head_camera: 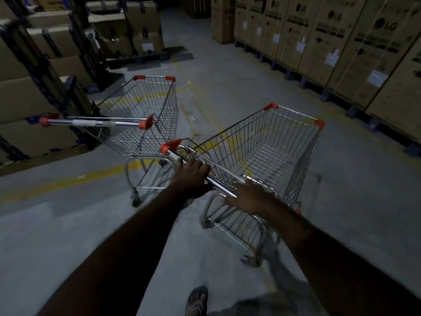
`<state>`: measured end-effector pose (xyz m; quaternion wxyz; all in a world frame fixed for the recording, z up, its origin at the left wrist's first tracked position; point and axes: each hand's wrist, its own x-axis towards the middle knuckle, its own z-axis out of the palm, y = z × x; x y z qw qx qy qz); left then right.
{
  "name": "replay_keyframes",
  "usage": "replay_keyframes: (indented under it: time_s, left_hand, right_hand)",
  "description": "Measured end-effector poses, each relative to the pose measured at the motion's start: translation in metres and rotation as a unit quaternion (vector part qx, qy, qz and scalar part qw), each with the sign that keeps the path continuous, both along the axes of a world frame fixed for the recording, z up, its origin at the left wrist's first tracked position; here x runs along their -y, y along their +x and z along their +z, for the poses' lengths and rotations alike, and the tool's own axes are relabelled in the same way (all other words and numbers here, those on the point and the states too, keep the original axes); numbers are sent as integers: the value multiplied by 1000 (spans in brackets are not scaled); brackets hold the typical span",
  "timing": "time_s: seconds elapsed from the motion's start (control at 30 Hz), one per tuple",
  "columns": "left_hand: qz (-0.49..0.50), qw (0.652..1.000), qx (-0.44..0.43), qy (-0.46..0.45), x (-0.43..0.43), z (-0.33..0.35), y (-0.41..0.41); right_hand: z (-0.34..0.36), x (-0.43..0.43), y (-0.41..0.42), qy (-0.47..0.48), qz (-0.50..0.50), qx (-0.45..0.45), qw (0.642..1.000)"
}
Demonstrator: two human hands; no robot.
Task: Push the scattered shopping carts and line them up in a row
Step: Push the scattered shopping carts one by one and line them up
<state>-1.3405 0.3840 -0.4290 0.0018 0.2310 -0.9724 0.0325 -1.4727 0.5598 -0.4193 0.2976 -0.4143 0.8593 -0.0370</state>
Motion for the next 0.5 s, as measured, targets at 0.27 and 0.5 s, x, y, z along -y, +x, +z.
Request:
replay_keyframes:
  time_s: [0.27,0.5]
  left_hand:
    - [-16,999,30,11,-69,21,24]
    - [62,983,161,64,-143,36,35]
  right_hand:
    - [2,-93,-4,57,21,1,998]
    - [5,-131,52,62,-86,-54,993]
